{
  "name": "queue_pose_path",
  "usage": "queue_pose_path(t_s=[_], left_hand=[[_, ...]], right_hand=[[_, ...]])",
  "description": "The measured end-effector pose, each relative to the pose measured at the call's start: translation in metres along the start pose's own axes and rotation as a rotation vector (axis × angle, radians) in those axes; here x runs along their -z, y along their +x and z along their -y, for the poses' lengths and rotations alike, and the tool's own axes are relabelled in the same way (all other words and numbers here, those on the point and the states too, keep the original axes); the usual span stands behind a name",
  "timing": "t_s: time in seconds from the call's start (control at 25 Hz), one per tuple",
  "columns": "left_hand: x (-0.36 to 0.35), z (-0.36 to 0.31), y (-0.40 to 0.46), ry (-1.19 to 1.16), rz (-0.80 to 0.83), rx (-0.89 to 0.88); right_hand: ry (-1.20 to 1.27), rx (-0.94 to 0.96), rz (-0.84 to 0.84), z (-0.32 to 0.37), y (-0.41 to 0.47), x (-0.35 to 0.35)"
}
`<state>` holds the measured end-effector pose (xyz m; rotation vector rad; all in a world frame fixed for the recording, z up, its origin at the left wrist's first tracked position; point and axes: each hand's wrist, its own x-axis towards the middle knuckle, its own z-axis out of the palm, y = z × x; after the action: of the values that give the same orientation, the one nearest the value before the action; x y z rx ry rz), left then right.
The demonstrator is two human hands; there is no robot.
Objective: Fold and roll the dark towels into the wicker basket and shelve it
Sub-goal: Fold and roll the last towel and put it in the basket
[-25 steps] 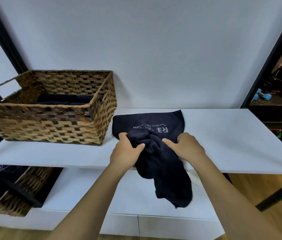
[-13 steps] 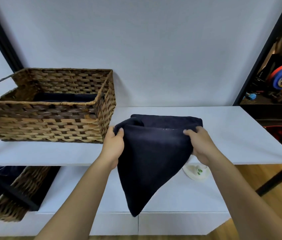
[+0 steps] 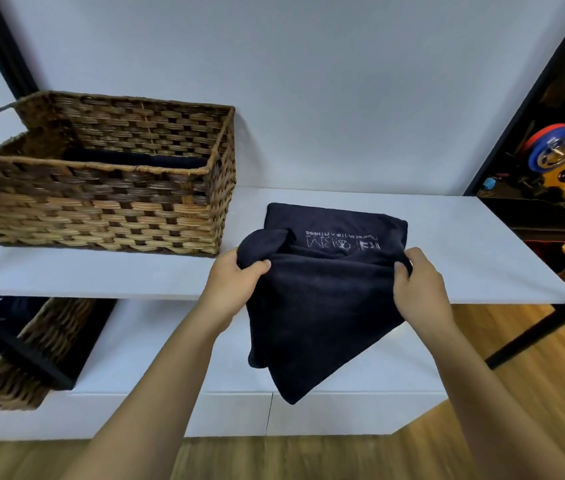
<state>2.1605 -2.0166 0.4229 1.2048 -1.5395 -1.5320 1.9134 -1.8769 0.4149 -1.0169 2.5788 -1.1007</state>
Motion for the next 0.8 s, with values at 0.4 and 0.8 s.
queue_pose_path(t_s=[0.4, 0.8], left_hand=[[0.055, 0.048, -0.021, -0.201, -0.418, 0.131], [0.071, 0.222, -0.217, 0.022, -0.656, 0.604]], right_hand=[[0.475, 0.023, 0.01, 0.019, -0.047, -0.017], [0.174, 0.078, 0.937, -0.067, -0.137, -0.076]])
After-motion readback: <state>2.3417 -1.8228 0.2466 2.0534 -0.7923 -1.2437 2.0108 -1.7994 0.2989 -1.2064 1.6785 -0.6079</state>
